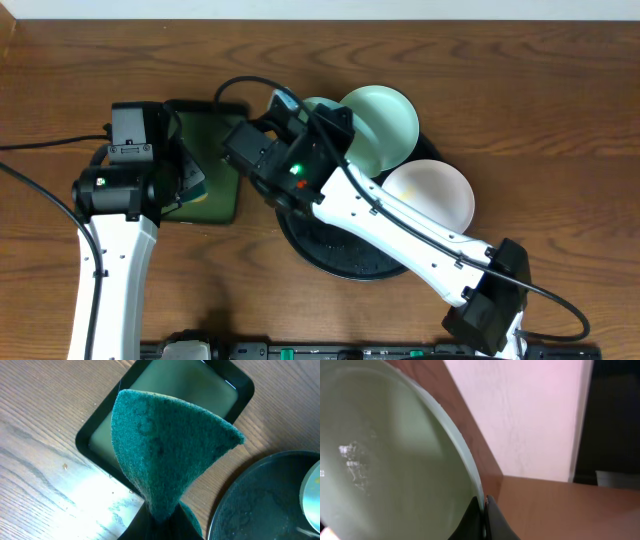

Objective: Clean dirty plates on tray and stack at the side

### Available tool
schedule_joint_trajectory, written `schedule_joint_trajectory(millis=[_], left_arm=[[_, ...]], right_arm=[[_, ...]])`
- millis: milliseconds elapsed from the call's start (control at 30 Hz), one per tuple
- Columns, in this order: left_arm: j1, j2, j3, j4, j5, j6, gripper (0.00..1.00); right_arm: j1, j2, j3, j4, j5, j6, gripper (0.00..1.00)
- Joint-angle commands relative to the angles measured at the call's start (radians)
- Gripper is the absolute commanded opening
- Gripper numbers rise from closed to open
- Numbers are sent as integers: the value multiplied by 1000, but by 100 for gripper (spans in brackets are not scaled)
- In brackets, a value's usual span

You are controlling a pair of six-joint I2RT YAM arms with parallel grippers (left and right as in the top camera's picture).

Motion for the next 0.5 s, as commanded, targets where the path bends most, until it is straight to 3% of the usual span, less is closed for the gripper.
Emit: schedule_joint_trajectory(millis=[0, 167, 367, 467], left_arm=[[5, 6, -15, 3, -2, 18, 7], [5, 6, -15, -4, -2, 18, 7], [5, 6, -15, -3, -2, 17, 7], [5, 6, -15, -2, -2, 17, 8]], right_arm=[[-42, 12, -3, 40, -137, -35, 1], [-205, 12, -3, 47, -517, 4, 1], [-509, 12, -3, 24, -1102, -8, 1], [-652, 12, -5, 18, -1274, -8, 1]])
